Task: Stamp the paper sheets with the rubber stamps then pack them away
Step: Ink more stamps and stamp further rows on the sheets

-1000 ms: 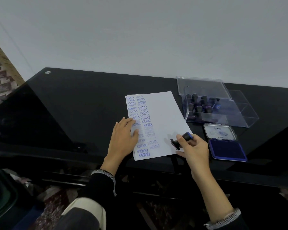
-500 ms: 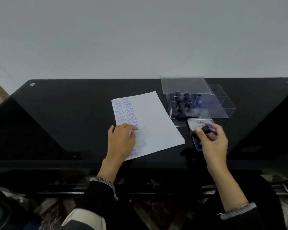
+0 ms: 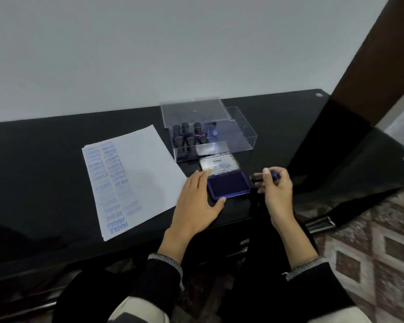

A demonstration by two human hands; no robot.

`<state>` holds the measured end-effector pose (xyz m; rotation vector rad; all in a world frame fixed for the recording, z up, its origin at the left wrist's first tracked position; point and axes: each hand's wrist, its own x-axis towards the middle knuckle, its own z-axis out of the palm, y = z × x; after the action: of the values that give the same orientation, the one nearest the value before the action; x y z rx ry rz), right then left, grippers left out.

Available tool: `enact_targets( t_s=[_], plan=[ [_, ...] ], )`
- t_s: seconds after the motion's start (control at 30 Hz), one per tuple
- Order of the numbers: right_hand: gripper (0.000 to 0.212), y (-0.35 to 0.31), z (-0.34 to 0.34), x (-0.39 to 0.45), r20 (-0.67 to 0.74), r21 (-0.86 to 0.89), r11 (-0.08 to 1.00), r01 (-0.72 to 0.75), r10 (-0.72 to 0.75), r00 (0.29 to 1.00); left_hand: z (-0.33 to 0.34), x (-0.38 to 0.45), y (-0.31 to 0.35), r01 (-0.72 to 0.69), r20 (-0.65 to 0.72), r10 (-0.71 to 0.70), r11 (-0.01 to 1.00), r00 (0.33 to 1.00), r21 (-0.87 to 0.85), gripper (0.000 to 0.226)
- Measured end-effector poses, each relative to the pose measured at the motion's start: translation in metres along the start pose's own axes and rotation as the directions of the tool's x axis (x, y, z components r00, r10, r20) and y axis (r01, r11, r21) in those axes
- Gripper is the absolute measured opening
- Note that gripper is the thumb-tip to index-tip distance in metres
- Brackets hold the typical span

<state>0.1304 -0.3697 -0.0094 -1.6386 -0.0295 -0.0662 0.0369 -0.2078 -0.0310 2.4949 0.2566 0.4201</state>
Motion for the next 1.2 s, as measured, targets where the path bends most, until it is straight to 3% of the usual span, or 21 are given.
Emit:
enact_targets(
  t_s=[0.37,0.6,0.83,0.93,1.07,1.2],
  plan=[
    [0.006,0.004,0.015,0.005,0.106,-0.224,0.971,0.087,-0.065,0.992,0.008,0.002,-0.005,0.009,0.021,-0.010,0.999,1.000,0.052,0.077],
    [0.006,0.002,0.018,0.003,0.264,-0.351,0.902,0.253,-0.164,0.950,0.007,0.002,-0.003,-0.004,0.026,0.003,0.998,1.000,0.056,0.075],
    [0.017,0.009,0.028,-0.006,0.425,-0.537,0.636,0.554,-0.363,0.829,0.008,0.001,-0.004,-0.015,0.010,0.015,0.999,1.000,0.050,0.074],
    [0.023,0.012,0.030,-0.009,0.444,-0.565,0.563,0.604,-0.409,0.797,0.008,0.001,-0.004,-0.017,0.012,0.016,0.999,1.000,0.051,0.074],
    [0.014,0.016,0.035,-0.012,0.474,-0.616,0.424,0.664,-0.474,0.742,0.008,0.001,-0.004,-0.016,0.014,0.016,0.999,1.000,0.048,0.074],
    [0.015,0.016,0.036,-0.011,0.435,-0.618,0.482,0.621,-0.448,0.781,0.008,0.000,-0.004,-0.018,0.019,0.017,0.999,1.000,0.052,0.074]
  ],
)
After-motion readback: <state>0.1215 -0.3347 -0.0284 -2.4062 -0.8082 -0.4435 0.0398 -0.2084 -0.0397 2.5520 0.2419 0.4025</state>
